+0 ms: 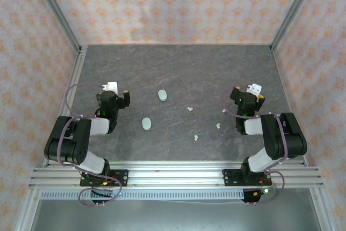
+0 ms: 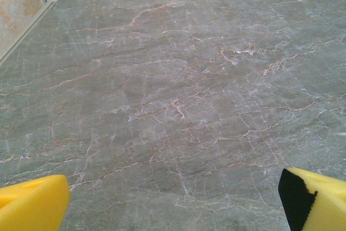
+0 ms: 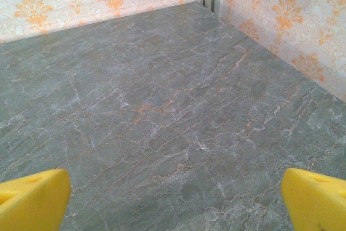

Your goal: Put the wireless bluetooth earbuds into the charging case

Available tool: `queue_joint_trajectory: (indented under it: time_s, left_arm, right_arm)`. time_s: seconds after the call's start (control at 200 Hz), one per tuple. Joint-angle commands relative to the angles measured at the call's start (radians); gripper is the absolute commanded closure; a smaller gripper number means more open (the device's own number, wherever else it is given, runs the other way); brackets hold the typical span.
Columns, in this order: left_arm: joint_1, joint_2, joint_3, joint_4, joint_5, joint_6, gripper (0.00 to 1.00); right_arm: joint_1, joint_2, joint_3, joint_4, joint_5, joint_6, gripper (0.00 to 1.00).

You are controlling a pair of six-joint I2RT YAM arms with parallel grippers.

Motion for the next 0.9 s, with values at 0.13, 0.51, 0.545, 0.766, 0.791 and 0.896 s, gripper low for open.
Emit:
queue_joint_trajectory:
  time_s: [0.13, 0.51, 0.545, 0.766, 0.791, 0.896]
  left_arm:
    - [0.005, -0.008, 0.019, 0.013, 0.003, 0.003, 0.0]
    - [0.005, -0.095, 0.242, -0.453, -0.021, -0.032, 0.0]
    - [0.005, -0.105, 0.276, -0.516, -0.01, -0.036, 0.0]
    - [0.005, -0.15, 0.437, -0.809, 0.053, -0.172, 0.0]
    - [0.005, -0.138, 0.467, -0.853, 0.082, -0.181, 0.0]
    - [-0.003, -0.053, 0.606, -1.058, 0.187, -0.252, 0.0]
  right_arm:
    - [-0.004, 0.004, 0.005, 0.001, -0.002, 0.005, 0.01]
    - [-0.001, -0.063, -0.086, 0.126, -0.011, -0.007, 0.01]
    - [0.002, -0.105, -0.083, 0.076, -0.001, -0.006, 0.01]
    - [0.002, -0.355, 0.147, -0.631, 0.014, 0.162, 0.01]
    - [0.003, -0.384, 0.171, -0.692, 0.004, 0.189, 0.01]
    - [0.005, -0.42, 0.248, -0.892, -0.082, 0.294, 0.0]
